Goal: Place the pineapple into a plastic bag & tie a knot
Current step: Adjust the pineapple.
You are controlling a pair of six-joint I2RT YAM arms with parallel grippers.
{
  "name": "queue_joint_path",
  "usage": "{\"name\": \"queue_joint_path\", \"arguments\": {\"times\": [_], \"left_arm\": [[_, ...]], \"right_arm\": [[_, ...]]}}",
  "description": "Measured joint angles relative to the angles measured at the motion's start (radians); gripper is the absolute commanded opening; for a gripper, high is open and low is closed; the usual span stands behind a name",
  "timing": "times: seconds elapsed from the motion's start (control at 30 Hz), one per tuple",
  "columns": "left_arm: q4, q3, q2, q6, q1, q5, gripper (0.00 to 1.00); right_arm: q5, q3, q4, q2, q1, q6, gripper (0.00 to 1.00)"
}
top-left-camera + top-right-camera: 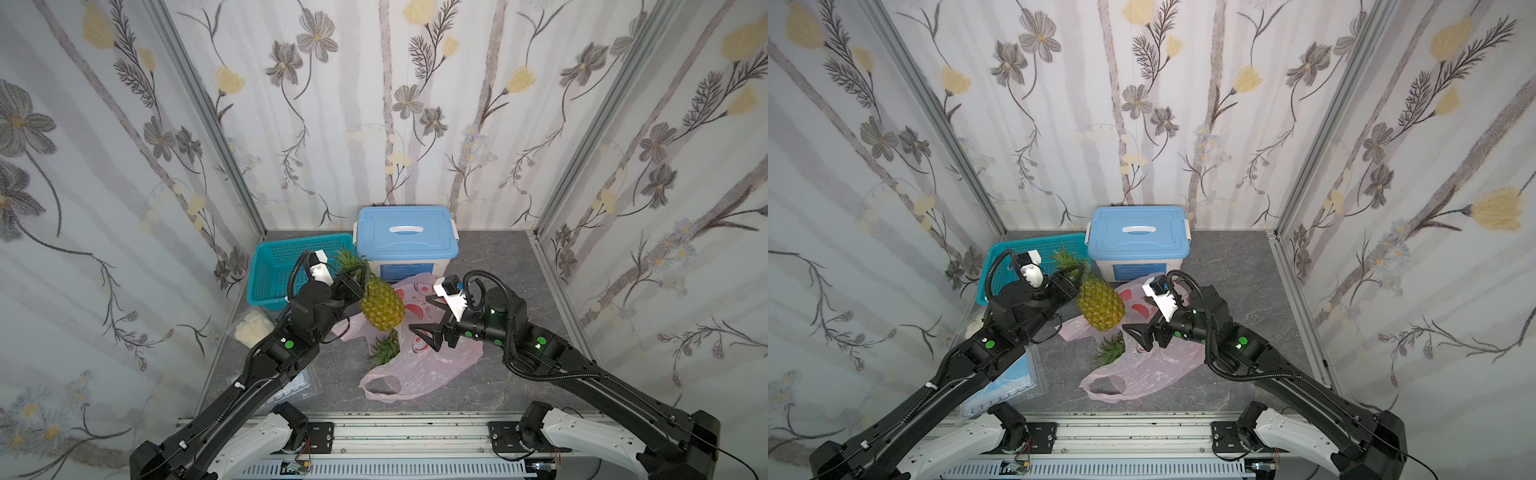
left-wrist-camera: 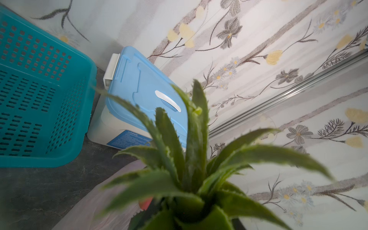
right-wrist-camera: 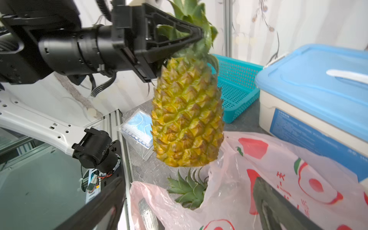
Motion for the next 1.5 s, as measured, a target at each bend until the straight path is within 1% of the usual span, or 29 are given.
{"name": "queue_joint_path", "arguments": {"times": [0.13,0.23,0.33,0.4,0.47,0.57,0.83,0.93,1.0,1.07,1.13,1.27,1.33,1.37,1.4,1.43,1.47,1.5], "left_arm": [[-0.025,-0.005,-0.022,-0.131,0.000,-0.036,0.00],[-0.039,-0.010,-0.039,-0.216,-0.001,-0.057,0.00],[-0.044,-0.013,-0.047,-0.277,-0.001,-0.059,0.00],[-0.054,-0.012,-0.051,-0.309,-0.001,-0.058,0.00],[-0.068,-0.012,-0.060,-0.332,-0.001,-0.056,0.00],[-0.074,-0.013,-0.079,-0.362,-0.001,-0.055,0.00],[-0.081,-0.013,-0.092,-0.402,0.000,-0.089,0.00],[-0.081,-0.013,-0.087,-0.415,0.000,-0.100,0.00],[-0.081,-0.014,-0.082,-0.422,0.000,-0.115,0.00],[-0.081,-0.014,-0.077,-0.425,0.000,-0.137,0.00],[-0.081,-0.014,-0.072,-0.425,0.000,-0.153,0.00],[-0.080,-0.012,-0.069,-0.426,-0.001,-0.161,0.00],[-0.081,-0.011,-0.067,-0.426,-0.002,-0.160,0.00],[-0.082,-0.011,-0.067,-0.426,-0.002,-0.159,0.12],[-0.082,-0.011,-0.067,-0.426,-0.003,-0.158,0.35],[-0.089,-0.008,-0.068,-0.425,-0.004,-0.158,0.60],[-0.101,-0.004,-0.071,-0.426,-0.005,-0.158,0.73],[-0.118,0.002,-0.079,-0.426,-0.007,-0.150,0.91]], "right_arm": [[0.001,-0.008,0.150,0.035,0.058,-0.048,1.00],[0.017,-0.059,0.256,0.048,0.090,-0.064,1.00],[0.056,-0.061,0.333,0.091,0.105,-0.076,1.00],[0.105,-0.055,0.374,0.123,0.105,-0.083,1.00],[0.139,-0.052,0.403,0.147,0.105,-0.090,1.00],[0.145,-0.029,0.438,0.198,0.108,-0.098,1.00],[0.103,0.035,0.494,0.311,0.110,-0.071,1.00],[0.098,0.062,0.502,0.343,0.109,-0.059,0.96],[0.098,0.080,0.499,0.364,0.109,-0.052,0.87],[0.095,0.093,0.497,0.381,0.108,-0.045,0.74],[0.088,0.100,0.496,0.393,0.105,-0.035,0.55],[0.077,0.109,0.489,0.403,0.094,-0.038,0.27],[0.068,0.110,0.481,0.405,0.083,-0.037,0.10],[0.058,0.112,0.478,0.405,0.078,-0.037,0.03],[0.047,0.114,0.474,0.405,0.070,-0.035,0.00],[0.025,0.118,0.468,0.405,0.060,-0.034,0.00],[0.007,0.122,0.460,0.405,0.051,-0.028,0.00],[-0.010,0.126,0.447,0.405,0.042,-0.011,0.00]]}}
